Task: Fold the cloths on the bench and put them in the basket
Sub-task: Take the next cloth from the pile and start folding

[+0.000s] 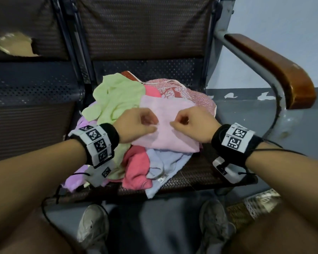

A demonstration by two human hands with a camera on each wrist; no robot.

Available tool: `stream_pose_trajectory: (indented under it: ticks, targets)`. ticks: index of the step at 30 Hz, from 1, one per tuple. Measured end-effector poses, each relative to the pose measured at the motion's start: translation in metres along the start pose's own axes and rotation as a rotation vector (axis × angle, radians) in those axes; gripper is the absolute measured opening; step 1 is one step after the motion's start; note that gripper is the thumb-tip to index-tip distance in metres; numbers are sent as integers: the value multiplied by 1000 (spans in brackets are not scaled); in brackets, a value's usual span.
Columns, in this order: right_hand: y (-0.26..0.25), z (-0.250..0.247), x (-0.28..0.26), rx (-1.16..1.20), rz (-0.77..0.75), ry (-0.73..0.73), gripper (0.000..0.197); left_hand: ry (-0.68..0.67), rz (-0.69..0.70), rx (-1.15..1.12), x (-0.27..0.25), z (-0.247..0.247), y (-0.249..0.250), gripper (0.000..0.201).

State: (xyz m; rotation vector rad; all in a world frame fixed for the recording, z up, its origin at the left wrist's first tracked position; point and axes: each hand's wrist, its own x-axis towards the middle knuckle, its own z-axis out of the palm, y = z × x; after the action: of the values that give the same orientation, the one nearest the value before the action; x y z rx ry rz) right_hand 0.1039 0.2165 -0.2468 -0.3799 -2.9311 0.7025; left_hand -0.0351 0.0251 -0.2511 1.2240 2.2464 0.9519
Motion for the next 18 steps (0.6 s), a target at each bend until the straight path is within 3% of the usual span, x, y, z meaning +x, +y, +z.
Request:
stream_pose_trajectory:
  ticks: [2, 4, 5, 7, 9, 11, 13, 18]
  targets:
    - [4, 7, -9, -97, -27, -157, 71, -115, 76, 240, -9, 3, -8, 52]
    - [11, 14, -14, -209, -52, -283, 99, -109, 112, 346, -12, 5, -15, 71]
    - [14, 15, -15, -254, -63, -317, 103, -74, 103, 359, -12, 5, -17, 74]
    - [16, 17, -16, -259, -73, -324, 90, -20, 72, 395, -12, 8, -20, 76]
    - [13, 15, -14, -193, -76, -257, 58, 0, 66, 418, -12, 10, -19, 73]
    - [9, 7, -15, -138, -63, -171, 32, 41, 76, 409, -11, 10, -17, 58]
    - [3, -2, -18, -103, -34, -126, 25, 107, 79, 360, -11, 5, -14, 38]
    - [-2, -22, -25, 148, 33, -99, 19, 271, 3, 69, -14, -7, -7, 22]
